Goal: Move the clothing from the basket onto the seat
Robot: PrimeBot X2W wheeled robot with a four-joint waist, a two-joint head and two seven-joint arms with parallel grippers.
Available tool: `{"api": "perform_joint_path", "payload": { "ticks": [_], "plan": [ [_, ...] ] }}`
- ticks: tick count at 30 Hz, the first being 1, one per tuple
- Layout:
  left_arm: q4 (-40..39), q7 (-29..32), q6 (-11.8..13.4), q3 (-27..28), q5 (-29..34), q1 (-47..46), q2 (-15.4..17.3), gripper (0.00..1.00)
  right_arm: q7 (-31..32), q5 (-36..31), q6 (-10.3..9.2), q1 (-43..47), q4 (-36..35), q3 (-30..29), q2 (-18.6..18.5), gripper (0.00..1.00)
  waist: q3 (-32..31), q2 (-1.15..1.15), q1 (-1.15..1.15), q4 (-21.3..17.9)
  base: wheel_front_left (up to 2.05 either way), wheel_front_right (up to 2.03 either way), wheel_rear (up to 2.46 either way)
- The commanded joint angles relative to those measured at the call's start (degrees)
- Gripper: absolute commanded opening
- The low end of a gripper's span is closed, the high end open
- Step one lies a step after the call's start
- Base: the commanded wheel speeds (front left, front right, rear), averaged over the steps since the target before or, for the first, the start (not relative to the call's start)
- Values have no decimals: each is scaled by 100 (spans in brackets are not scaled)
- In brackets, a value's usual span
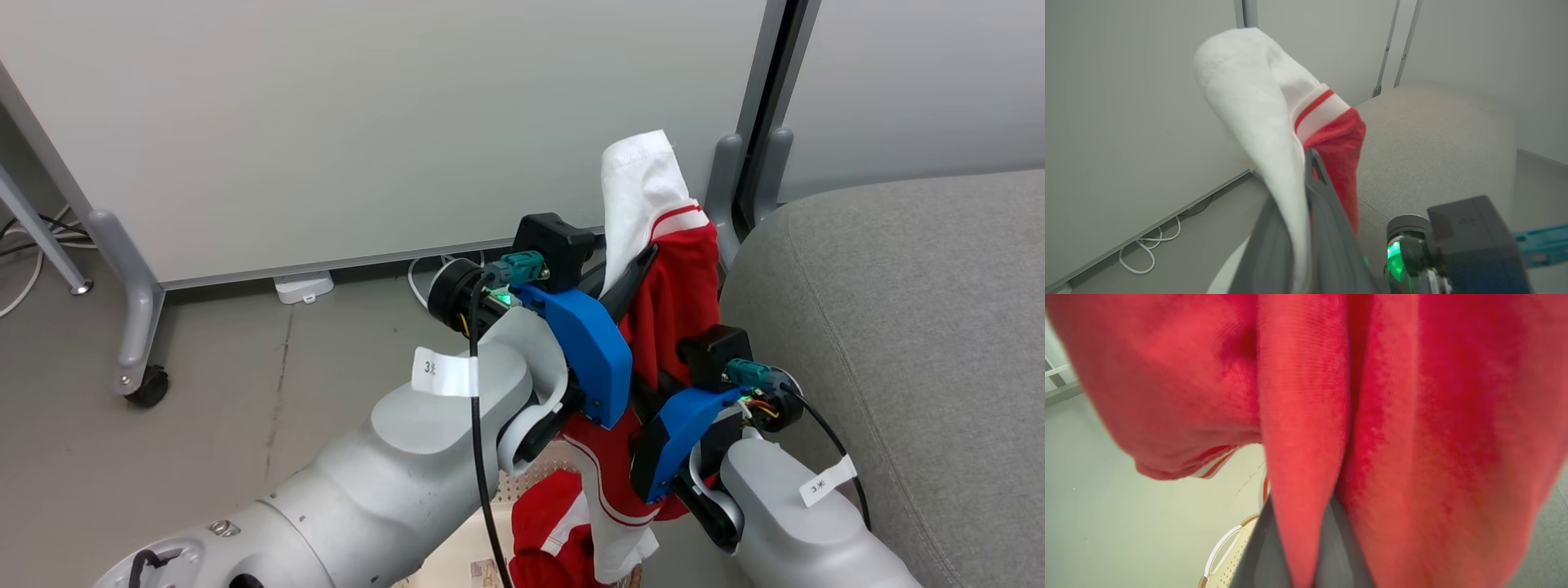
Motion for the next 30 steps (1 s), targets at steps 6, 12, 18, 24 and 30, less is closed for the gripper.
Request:
{"api": "perform_joint_path", "payload": {
  "ticks": [6, 12, 18, 24, 30],
  "plan": [
    [85, -78, -1, -22, 40, -92, 4, 0, -31, 51, 1, 125, -23, 37, -12, 0, -22, 0, 0, -18, 0, 0, 0],
    [127, -101, 41, -35, 62, -100, 4, 100, -30, 103, 1, 118, 10, 108, -12, 0, -36, 0, 0, -44, 0, 0, 0],
    [165, -187, 86, -46, 100, -81, 4, 100, -31, 114, 1, 55, 19, 124, -12, 0, -48, 0, 0, -67, 0, 0, 0],
    [241, -406, 87, -28, 151, -42, 5, 100, -31, 41, 1, 45, -6, 77, -12, 0, -50, 0, 0, -70, 0, 0, 0],
    [317, -604, 67, 201, 376, 213, 148, 100, -32, -119, 1, 93, -64, -56, -12, 0, -36, 0, 0, -79, 0, 0, 0]
  ]
}}
